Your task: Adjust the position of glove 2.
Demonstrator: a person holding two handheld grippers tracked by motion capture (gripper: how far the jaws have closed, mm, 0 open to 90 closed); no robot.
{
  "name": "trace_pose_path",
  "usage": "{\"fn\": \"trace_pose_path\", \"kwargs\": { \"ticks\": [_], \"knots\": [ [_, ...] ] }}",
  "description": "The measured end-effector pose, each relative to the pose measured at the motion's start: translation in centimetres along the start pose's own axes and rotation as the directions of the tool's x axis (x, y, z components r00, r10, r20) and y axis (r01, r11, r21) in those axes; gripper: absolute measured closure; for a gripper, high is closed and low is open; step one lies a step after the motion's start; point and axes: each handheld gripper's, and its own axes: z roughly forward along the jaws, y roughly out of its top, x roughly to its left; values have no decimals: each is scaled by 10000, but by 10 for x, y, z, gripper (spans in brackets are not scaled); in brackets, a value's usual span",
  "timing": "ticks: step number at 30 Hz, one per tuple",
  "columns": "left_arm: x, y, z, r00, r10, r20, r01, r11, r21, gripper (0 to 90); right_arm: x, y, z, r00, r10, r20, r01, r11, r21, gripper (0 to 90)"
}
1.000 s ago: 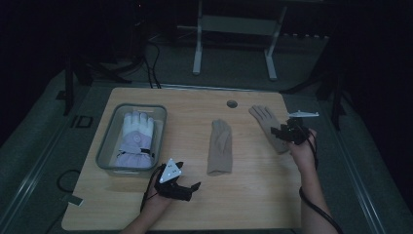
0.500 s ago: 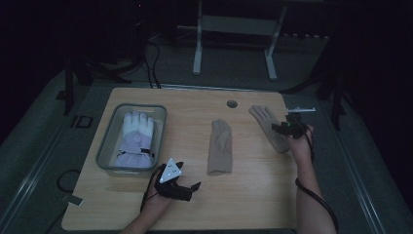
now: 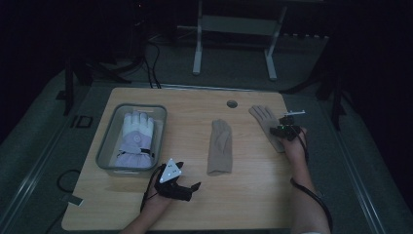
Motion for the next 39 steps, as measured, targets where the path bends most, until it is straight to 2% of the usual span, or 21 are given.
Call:
{"fn": "trace_pose_path", "kwargs": {
  "ticks": [1, 3, 6, 10, 14, 18, 23, 26, 28, 32, 34, 37, 39],
  "knots": [
    [0, 0, 0, 10000, 3, -20, -3, 10000, -6, 24, 0, 1, -1, 10000, 11, -27, -11, 10000, 65, 717],
    [0, 0, 0, 10000, 2, -39, -2, 10000, -24, 24, 2, 2, -1, 9997, 238, -13, -238, 9996, 176, 775],
    [0, 0, 0, 10000, 4, -41, -4, 10000, -31, 24, 5, 3, -2, 9989, 451, 149, -455, 9986, 274, 812],
    [1, 0, 0, 10000, -60, 19, 60, 10000, -4, 24, 7, 4, -7, 9929, 1184, -72, -1182, 9927, 243, 828],
    [1, 0, 0, 10000, -73, 51, 73, 10000, 5, 24, 12, 3, -14, 9851, 1668, -424, -1664, 9860, 114, 832],
    [0, 0, 0, 10000, -50, 10, 50, 10000, -20, 24, 17, 2, -22, 9818, 1844, -446, -1850, 9827, -93, 833],
    [1, 0, 0, 10000, -79, 12, 79, 10000, -24, 24, 29, -2, -48, 9733, 2270, -330, -2288, 9706, -749, 833],
    [0, 0, 0, 10000, -66, 7, 66, 10000, -44, 24, 36, -7, -63, 9726, 2306, -292, -2324, 9664, -1099, 833],
    [0, 0, 0, 10000, -58, -6, 58, 10000, -51, 24, 41, -10, -73, 9761, 2148, -337, -2174, 9676, -1285, 833],
    [0, 0, 0, 10000, -46, -11, 46, 10000, -50, 24, 49, -17, -92, 9780, 2013, -548, -2078, 9637, -1676, 834],
    [0, 0, 0, 10000, -30, -26, 30, 10000, -38, 24, 54, -20, -102, 9813, 1857, -501, -1919, 9624, -1921, 834],
    [0, 0, 0, 10000, 13, -27, -13, 10000, -13, 24, 58, -27, -112, 9771, 2003, -712, -2109, 9551, -2081, 834],
    [-1, 0, 0, 10000, 18, -34, -18, 10000, -26, 24, 62, -33, -116, 9775, 1998, -676, -2098, 9545, -2119, 834]
  ]
}}
